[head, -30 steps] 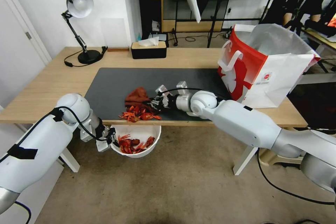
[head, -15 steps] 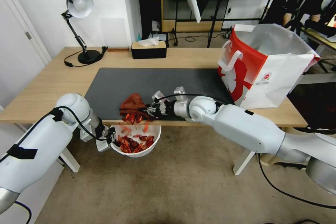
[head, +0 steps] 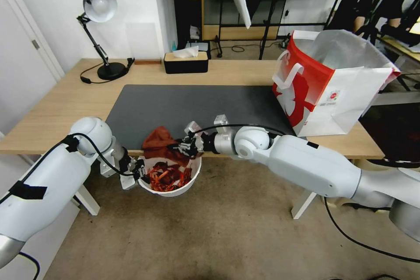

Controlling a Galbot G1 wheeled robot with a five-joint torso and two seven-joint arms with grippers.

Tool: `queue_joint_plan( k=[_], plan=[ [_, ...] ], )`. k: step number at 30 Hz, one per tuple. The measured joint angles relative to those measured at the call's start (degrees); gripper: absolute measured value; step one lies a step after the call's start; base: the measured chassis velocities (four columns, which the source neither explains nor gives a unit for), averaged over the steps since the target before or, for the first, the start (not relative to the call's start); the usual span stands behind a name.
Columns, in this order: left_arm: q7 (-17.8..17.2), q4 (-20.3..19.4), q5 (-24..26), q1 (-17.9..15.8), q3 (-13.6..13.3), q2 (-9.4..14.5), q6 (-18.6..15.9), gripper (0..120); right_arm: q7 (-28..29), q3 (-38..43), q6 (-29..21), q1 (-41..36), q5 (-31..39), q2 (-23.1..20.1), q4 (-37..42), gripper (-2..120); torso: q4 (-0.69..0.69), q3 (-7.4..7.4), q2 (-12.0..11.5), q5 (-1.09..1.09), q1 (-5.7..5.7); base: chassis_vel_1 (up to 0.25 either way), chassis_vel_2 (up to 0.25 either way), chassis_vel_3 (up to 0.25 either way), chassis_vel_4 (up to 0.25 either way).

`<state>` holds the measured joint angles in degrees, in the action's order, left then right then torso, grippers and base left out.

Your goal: Sweep shrimp from table into container with towel, then put container into takeout bag.

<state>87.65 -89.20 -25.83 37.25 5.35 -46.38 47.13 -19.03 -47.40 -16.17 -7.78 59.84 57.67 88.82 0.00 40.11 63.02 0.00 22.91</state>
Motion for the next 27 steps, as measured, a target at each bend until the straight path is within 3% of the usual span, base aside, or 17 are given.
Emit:
queue_joint_plan(
  k=[12,17,23,27],
  plan=[
    [0.0,-0.19,-0.14,0.84,0.36,-0.09,0.0,0,-6.73,2.51,2.41,-1.12,3.97,-1.61,1.84,8,0.0,0.0,0.01,0.0,0.0,0.0,0.0,0.0,0.0],
    [-0.01,-0.46,-0.24,1.48,0.78,-0.28,0.0,0,-9.34,5.5,6.22,-2.57,7.74,-1.82,1.04,8,0.0,0.0,0.01,0.0,0.01,0.0,0.0,0.0,0.0],
    [0.0,-0.76,-0.26,2.03,1.16,-0.3,0.0,0,-6.58,8.73,9.89,-4.48,10.52,-1.42,1.28,8,0.0,0.0,0.01,0.0,0.01,0.0,0.0,0.0,0.0],
    [-0.01,-1.49,-0.28,2.82,1.43,-0.34,0.0,0,-0.37,13.14,13.08,-6.7,11.77,-0.53,2.49,8,0.0,0.0,0.01,0.0,0.01,0.0,0.0,0.0,0.0]
  ],
)
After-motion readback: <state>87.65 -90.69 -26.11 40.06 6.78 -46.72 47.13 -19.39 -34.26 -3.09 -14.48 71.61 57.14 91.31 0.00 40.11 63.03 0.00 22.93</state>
